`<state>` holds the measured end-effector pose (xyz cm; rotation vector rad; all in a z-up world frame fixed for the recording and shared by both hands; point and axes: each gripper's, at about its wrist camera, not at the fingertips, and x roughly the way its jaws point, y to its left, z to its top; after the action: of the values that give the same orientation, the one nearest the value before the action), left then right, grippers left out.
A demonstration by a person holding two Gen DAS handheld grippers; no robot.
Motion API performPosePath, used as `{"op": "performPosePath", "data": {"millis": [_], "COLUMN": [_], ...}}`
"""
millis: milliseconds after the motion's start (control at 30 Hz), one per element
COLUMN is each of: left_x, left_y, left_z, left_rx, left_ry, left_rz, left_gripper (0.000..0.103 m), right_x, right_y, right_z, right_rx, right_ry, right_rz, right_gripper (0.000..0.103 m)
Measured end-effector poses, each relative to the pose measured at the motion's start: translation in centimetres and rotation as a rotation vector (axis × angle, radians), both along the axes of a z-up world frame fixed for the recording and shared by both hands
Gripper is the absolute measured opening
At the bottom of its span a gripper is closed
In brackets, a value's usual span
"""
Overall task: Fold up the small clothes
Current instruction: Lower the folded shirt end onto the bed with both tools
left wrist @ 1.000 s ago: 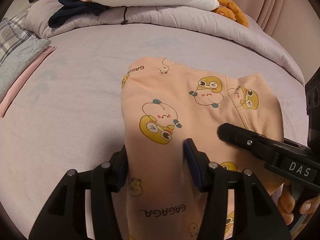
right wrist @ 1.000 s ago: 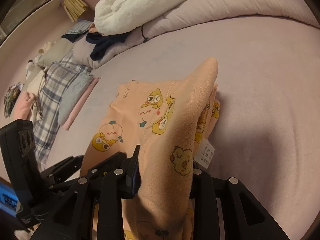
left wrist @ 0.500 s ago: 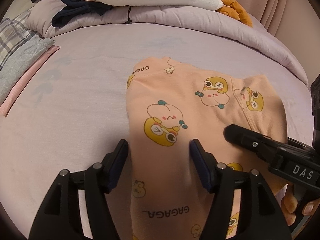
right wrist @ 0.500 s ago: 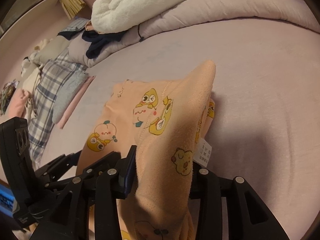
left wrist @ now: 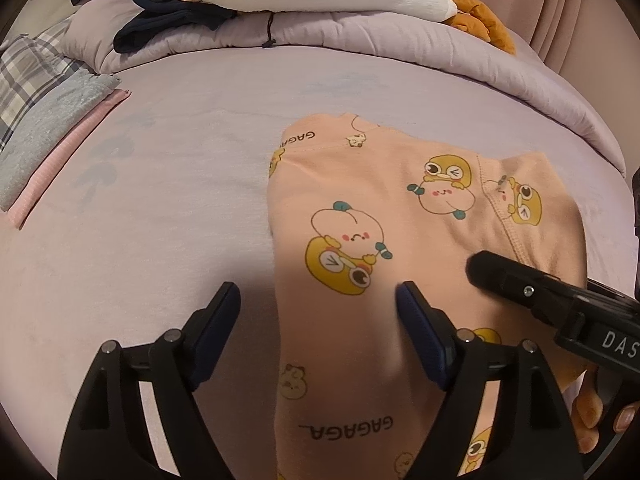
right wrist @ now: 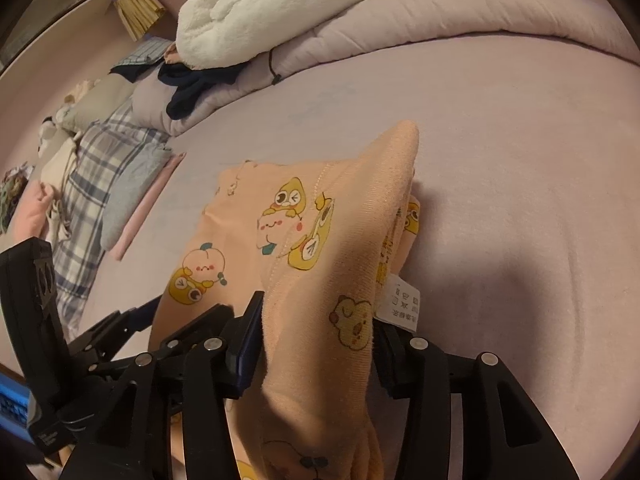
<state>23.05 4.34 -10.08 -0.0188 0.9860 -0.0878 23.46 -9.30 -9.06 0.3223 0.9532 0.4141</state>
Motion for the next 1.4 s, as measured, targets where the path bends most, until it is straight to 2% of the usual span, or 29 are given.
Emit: {"op": "performPosePath", "data": {"millis": [733, 900, 1400], "left_x": [0.12, 0.15, 0.13], "left_y": [0.41, 0.62, 0.72], "left_z": [-0.1, -0.19, -0.18], "left_rx": [0.01, 0.011, 0.024], "left_ry": [0.006, 0.008, 0.015], "left_rz": [0.011, 0.015, 0.028], "left_gripper": [0.089, 0.09, 0.095], "right_x": [0.16, 0.13, -0.05], "right_y": [-0.14, -0.32, -0.46], "right_z": [-0.06, -0.12, -0.04], "right_rx": [-0.006, -0.013, -0.007], "right_ry": [0.003, 0.002, 0.009], "right_rz": [-0.005, -0.019, -0.031], "right_gripper": [0.05, 0.057, 0.057]}}
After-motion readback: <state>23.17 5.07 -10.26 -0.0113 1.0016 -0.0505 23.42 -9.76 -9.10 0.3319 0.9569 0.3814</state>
